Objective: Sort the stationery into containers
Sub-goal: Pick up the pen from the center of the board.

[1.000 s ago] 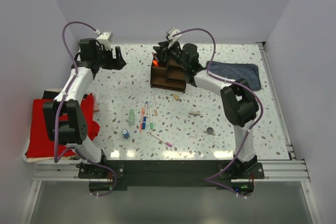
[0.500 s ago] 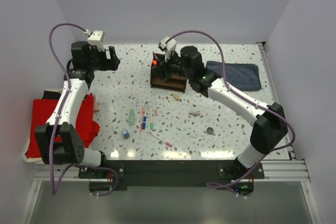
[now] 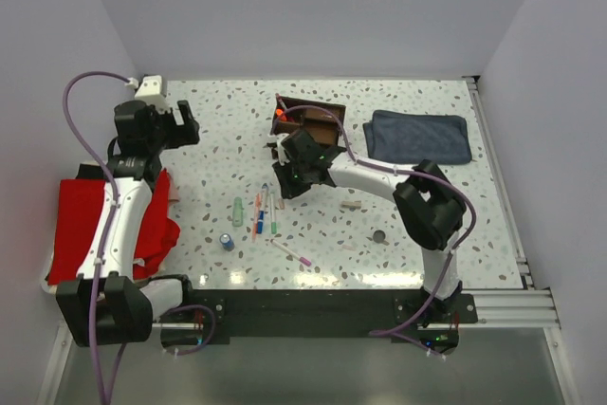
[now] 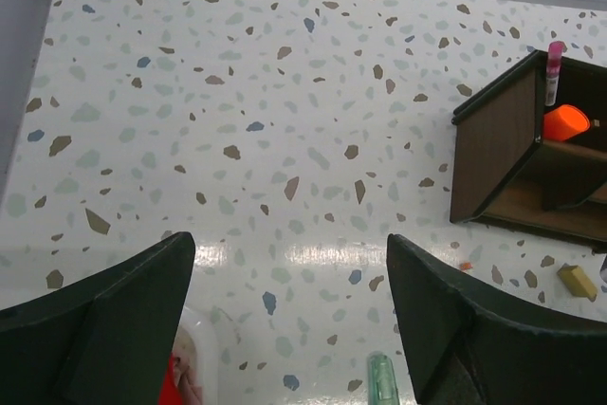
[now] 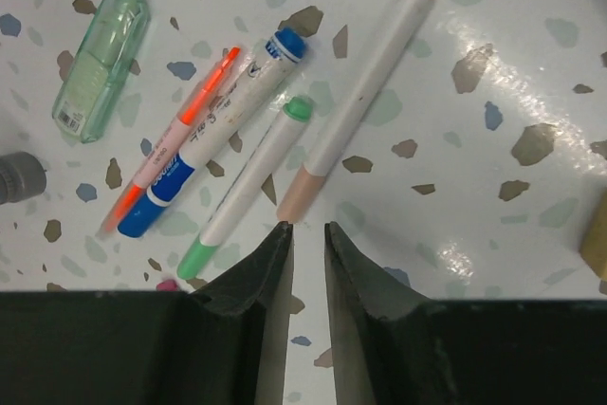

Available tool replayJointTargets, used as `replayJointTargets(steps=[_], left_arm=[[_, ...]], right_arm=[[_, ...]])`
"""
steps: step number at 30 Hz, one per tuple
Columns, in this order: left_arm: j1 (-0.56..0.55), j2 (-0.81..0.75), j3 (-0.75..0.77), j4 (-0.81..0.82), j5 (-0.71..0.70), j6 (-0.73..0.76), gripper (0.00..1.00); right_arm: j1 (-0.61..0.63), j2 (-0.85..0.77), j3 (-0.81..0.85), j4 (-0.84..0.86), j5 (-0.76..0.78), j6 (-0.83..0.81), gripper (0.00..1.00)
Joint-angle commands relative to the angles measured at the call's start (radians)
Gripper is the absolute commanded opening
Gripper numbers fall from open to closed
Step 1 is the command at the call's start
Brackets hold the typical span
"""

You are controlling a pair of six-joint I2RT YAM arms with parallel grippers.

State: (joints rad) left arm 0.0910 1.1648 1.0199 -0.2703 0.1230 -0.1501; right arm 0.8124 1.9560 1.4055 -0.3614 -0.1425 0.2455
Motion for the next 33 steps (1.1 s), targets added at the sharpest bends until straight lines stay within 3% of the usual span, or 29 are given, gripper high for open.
replayJointTargets(steps=[1,3,4,5,9,13,20,23,25,30,33], left_arm=[[0.012,-0.05,-0.047,0.031,0.228,0.109,0.84],[0.01,-0.037,-0.05,-0.016,0.44,0.255,0.8],[0.009,-0.03,-0.041,-0.061,0.66,0.461,0.8],[0.004,0.004,0.01,-0.131,0.737,0.591,0.8],[-0.082,0.183,0.248,-0.615,0.753,1.219,0.81],[-0.16,0.343,0.384,-0.866,0.744,1.5,0.77],[-0.172,0.394,0.269,-0.543,0.727,1.163,0.77],[-0.203,0.38,0.22,-0.494,0.784,1.114,0.78],[-0.293,0.357,0.162,-0.48,0.738,1.13,0.78],[-0.468,0.299,0.019,-0.383,0.661,1.17,0.7],[-0.531,0.315,-0.009,-0.372,0.645,1.179,0.64]], right_arm=[[0.022,-0.014,0.07,-0.007,0.067,0.037,0.22],[0.018,-0.048,0.053,-0.01,0.092,0.032,0.23],[0.004,-0.095,0.043,-0.014,0.093,0.022,0.24],[-0.004,-0.121,0.018,-0.02,0.093,0.017,0.26],[-0.064,-0.239,-0.063,-0.088,-0.09,-0.087,0.37],[-0.055,-0.371,-0.196,-0.076,-0.227,-0.311,0.38],[0.042,-0.499,-0.387,-0.056,-0.2,-0.472,0.48],[0.073,-0.542,-0.416,-0.116,-0.151,-0.512,0.48],[0.058,-0.601,-0.439,-0.116,-0.06,-0.491,0.48],[-0.181,-0.712,-0.45,-0.126,-0.023,-0.309,0.48],[-0.299,-0.726,-0.421,-0.175,-0.025,-0.319,0.48]])
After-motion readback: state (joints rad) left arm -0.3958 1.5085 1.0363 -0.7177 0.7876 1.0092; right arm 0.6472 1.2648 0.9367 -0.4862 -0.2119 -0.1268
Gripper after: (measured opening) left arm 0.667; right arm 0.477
